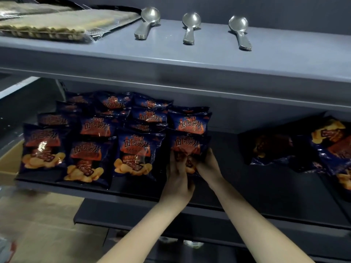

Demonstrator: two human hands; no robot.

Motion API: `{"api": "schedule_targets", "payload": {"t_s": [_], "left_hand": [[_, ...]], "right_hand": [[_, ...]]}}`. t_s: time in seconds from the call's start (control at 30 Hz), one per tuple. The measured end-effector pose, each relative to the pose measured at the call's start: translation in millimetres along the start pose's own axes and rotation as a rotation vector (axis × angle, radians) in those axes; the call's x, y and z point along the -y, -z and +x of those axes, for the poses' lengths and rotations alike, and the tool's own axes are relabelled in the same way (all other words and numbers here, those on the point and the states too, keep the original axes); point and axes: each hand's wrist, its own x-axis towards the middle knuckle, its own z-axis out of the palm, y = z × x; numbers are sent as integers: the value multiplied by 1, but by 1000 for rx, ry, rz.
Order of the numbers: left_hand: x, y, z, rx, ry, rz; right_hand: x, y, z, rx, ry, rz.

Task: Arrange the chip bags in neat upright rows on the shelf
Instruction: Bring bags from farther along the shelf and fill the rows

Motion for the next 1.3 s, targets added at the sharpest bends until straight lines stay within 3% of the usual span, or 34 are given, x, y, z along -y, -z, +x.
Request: {"api": "schedule_targets", "payload": {"t_s": [0.2,0.3,0.4,0.47,0.57,0.67,0.97,1.1,1.2,1.3], "left_hand": [[8,-4,-11,73,-26,122],[16,-3,-19,80,-118,195],[21,-2,-20,81,-208,244],[23,-1,-19,89,-255,281],[28,2,-16,82,-346,430],[29,2,-11,88,-367,486],[34,-5,-4,137,-328,476],[38,-9,-8,105,-334,494],[39,-10,-9,97,-339,488],[38,-10,-12,88,-330,510]], "right_hand": [[-10,0,-16,-121,91,88],[-13,5,-16,-263,26,286],[-4,19,11,-386,-17,217],[7,31,37,-380,-55,96],[23,45,74,-244,-90,-45],[30,47,91,-117,-90,-27],[8,33,90,-4,-33,92],[-4,28,89,-36,-78,33],[-10,24,94,-164,-121,-87],[-16,18,94,-293,-135,5]]}}
